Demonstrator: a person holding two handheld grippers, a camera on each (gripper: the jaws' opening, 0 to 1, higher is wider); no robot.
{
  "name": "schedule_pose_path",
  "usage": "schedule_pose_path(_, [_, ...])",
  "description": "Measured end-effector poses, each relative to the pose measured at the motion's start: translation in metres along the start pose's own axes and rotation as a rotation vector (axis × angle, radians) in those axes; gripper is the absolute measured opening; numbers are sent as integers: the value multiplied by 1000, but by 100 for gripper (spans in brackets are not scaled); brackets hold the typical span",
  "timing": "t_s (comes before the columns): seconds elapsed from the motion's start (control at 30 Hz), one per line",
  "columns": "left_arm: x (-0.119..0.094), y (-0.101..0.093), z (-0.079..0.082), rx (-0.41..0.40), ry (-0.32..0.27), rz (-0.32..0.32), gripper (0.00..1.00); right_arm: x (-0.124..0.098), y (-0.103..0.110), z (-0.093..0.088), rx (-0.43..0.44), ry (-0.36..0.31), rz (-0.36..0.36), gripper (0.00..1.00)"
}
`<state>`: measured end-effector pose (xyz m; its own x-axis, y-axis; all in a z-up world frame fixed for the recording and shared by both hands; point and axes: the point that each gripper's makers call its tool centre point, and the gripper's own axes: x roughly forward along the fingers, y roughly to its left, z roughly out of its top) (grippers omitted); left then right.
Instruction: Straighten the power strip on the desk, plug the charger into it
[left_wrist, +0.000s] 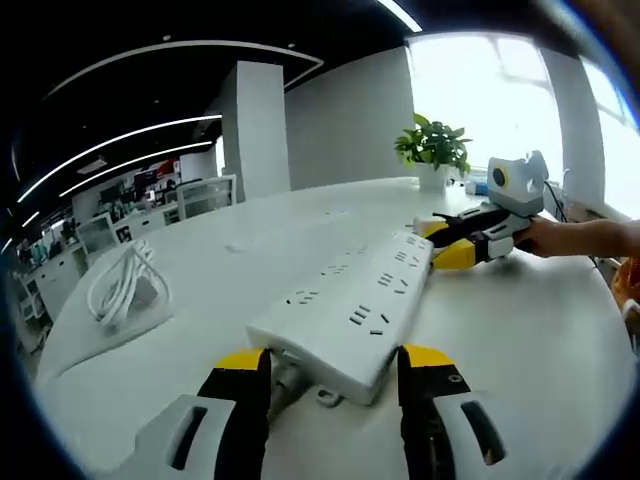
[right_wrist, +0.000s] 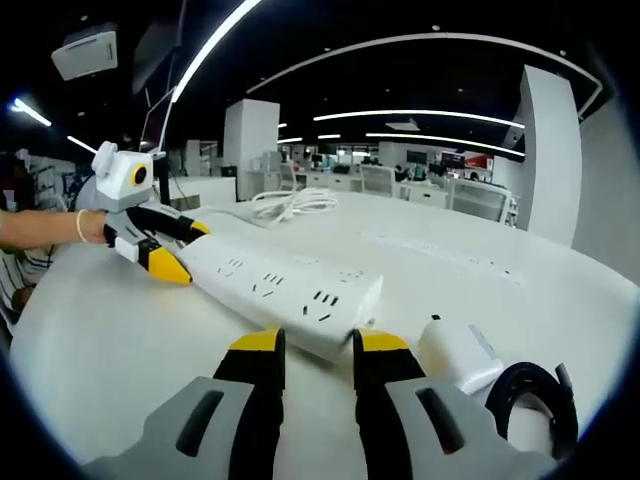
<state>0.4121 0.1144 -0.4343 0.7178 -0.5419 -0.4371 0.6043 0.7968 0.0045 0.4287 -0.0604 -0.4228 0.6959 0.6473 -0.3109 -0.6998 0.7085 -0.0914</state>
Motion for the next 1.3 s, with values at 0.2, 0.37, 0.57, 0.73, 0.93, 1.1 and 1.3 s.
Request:
schedule_pose_path(0.2, [1, 0, 0, 22, 4, -14, 51, -3, 0, -1, -8, 8, -5, 24])
schedule_pose_path(0.37, [3, 0, -1, 74, 22, -12, 51, -6, 1, -3, -11, 14, -8, 23])
schedule_pose_path(0.57, [5, 1, 0, 80, 23, -23, 50, -6, 0, -3, -12, 19, -8, 23])
schedule_pose_path(0.73, [6, 1, 1, 82, 30, -27, 50, -8, 1, -4, -12, 24, -9, 23])
schedule_pose_path(0.93, [8, 1, 2, 86, 33, -35, 50, -11, 1, -4, -11, 27, -12, 23])
schedule_pose_path(1.1, [9, 0, 2, 95, 40, -41, 50, -13, 0, -5, -10, 32, -12, 22])
schedule_pose_path(1.3, [9, -1, 2, 96, 38, -44, 50, -14, 0, -5, -8, 34, -16, 22])
